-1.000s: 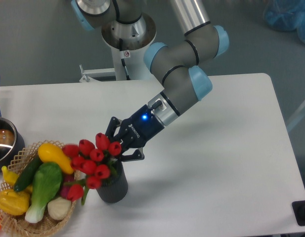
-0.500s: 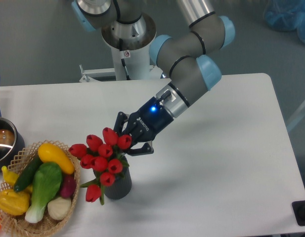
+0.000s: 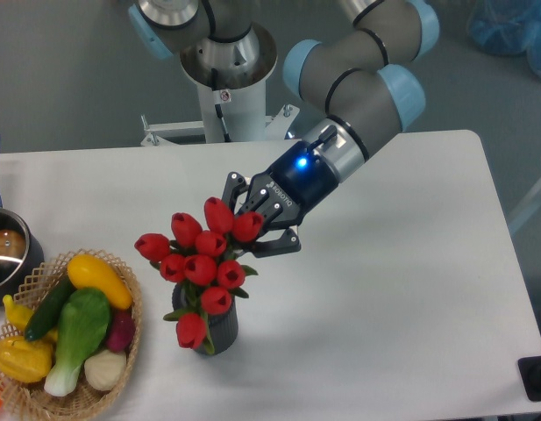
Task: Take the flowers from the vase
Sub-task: 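Lift the tulip bouquet up out of the grey vase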
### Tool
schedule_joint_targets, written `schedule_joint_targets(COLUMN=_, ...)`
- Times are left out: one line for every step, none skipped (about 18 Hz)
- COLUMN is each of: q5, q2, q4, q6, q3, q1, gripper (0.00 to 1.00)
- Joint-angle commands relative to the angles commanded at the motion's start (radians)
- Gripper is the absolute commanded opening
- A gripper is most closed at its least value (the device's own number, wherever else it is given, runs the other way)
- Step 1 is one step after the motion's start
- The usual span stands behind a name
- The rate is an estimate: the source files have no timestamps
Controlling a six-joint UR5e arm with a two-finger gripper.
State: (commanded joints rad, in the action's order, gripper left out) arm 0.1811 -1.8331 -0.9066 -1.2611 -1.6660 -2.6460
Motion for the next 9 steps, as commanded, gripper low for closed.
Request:
schedule_joint_targets(q5=-0.023, q2=0.0, q4=0.0, q6=0.021, q3=0.011, q1=-0.005, gripper=0.0)
schedule_joint_targets(q5=-0.043, q2=0.002, q4=0.0, q6=0.04, q3=0.023, q1=-0.015, gripper=0.0)
schedule_joint_targets(q5=-0.057, q2=0.002, q4=0.0, q6=0.057, q3=0.035, q1=-0.026, gripper=0.0)
schedule_joint_targets(q5=-0.066, q2=0.002, q4=0.0, q6=0.072, q3=0.048, q1=-0.028, gripper=0.0)
schedule_joint_targets(q5=-0.068, q2=0.002, q4=0.0, q6=0.087, q3=0.054, q1=-0.028, gripper=0.0)
schedule_joint_targets(q5=-0.068, q2=0.002, q4=0.0, q6=0.097, q3=0.057, q1=-0.032, gripper=0.0)
schedule_joint_targets(q5=-0.069, q2=0.005, q4=0.0, q6=0.103, q3=0.057, q1=-0.034, gripper=0.0)
schedule_joint_targets(q5=-0.075, q2=0.011, q4=0.0, q6=0.106, q3=0.058, q1=-0.041, gripper=0.0)
schedule_joint_targets(q5=-0.09, q2=0.015, q4=0.0, q6=0.109, q3=0.058, q1=-0.048, gripper=0.0)
